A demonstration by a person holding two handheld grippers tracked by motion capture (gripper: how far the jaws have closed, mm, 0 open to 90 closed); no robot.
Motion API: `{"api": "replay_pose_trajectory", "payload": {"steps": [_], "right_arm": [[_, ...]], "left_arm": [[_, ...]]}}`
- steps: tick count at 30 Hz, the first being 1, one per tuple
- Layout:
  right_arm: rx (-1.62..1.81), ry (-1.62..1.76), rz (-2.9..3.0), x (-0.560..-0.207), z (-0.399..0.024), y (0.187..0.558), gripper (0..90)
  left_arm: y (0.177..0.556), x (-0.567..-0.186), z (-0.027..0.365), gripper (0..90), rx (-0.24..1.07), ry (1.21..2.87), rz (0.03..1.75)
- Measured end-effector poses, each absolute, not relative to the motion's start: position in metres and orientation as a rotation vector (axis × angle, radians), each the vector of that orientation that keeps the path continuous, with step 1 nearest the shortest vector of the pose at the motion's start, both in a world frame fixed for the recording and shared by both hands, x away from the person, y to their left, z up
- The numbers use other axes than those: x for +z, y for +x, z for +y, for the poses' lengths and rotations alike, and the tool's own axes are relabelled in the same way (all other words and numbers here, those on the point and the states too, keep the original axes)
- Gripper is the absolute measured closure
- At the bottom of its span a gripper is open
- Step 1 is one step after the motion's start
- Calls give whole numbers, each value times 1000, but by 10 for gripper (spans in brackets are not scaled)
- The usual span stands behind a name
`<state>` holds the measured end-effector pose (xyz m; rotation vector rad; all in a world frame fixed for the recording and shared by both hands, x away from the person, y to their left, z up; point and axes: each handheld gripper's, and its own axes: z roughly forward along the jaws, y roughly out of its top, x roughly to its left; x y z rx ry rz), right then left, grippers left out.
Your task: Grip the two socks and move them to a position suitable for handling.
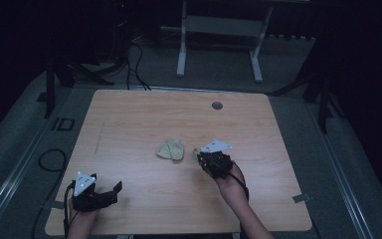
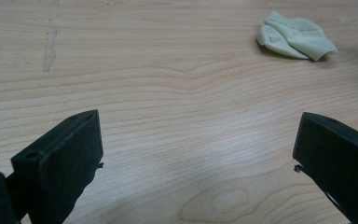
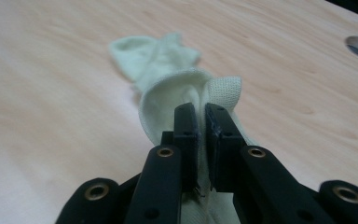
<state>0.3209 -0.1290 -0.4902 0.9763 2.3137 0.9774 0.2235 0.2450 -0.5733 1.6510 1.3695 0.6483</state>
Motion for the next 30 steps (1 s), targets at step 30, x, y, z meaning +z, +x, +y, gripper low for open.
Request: {"api": "replay_pose_trajectory", "payload": {"steps": [30], "right_arm": [[932,876,2558,-557,-107,245,744]], "left_arm": [[221,-568,223,37,625,1726,1290]]}}
